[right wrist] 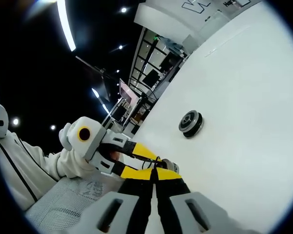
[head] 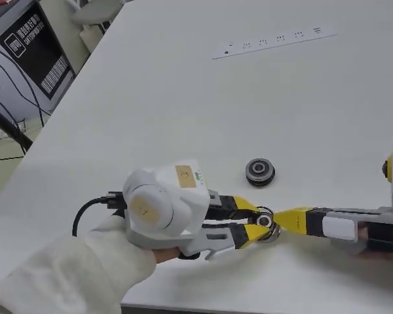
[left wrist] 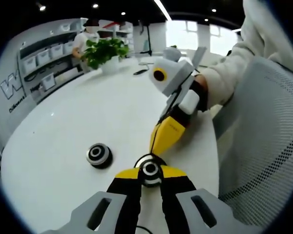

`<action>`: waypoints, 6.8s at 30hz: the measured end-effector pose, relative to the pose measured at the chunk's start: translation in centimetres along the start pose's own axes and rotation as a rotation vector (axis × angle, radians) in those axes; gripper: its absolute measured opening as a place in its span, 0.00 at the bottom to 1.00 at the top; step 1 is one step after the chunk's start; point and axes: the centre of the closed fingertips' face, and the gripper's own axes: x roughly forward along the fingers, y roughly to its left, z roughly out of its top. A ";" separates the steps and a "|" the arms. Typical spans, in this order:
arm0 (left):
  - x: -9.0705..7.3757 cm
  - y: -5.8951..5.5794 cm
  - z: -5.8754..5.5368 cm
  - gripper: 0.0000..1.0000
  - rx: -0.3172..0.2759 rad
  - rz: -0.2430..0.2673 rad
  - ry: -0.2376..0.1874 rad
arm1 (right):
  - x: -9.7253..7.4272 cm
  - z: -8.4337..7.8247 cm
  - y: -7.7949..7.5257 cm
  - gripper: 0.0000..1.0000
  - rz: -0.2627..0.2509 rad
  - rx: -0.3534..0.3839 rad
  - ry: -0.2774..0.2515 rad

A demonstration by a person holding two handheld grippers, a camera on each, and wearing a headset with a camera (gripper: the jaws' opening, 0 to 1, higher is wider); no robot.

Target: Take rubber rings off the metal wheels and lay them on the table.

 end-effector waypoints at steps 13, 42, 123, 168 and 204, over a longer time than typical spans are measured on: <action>-1.8 -1.1 2.9 0.42 0.067 -0.012 -0.018 | -1.1 0.1 0.1 0.00 -0.030 0.015 -0.014; -7.9 -1.6 6.7 0.79 0.084 0.018 -0.068 | -6.8 0.9 4.6 0.00 -0.148 -0.110 -0.073; -21.3 2.5 -5.5 0.98 -0.122 0.191 -0.177 | 2.1 5.4 13.6 0.00 -0.194 -0.441 0.046; -20.5 2.7 -6.6 0.95 -0.158 0.188 -0.156 | 7.3 -1.5 7.4 0.00 -0.206 -0.338 0.293; -20.9 2.7 -7.7 0.92 -0.172 0.214 -0.101 | 7.3 -2.0 2.1 0.00 -0.354 -0.313 0.339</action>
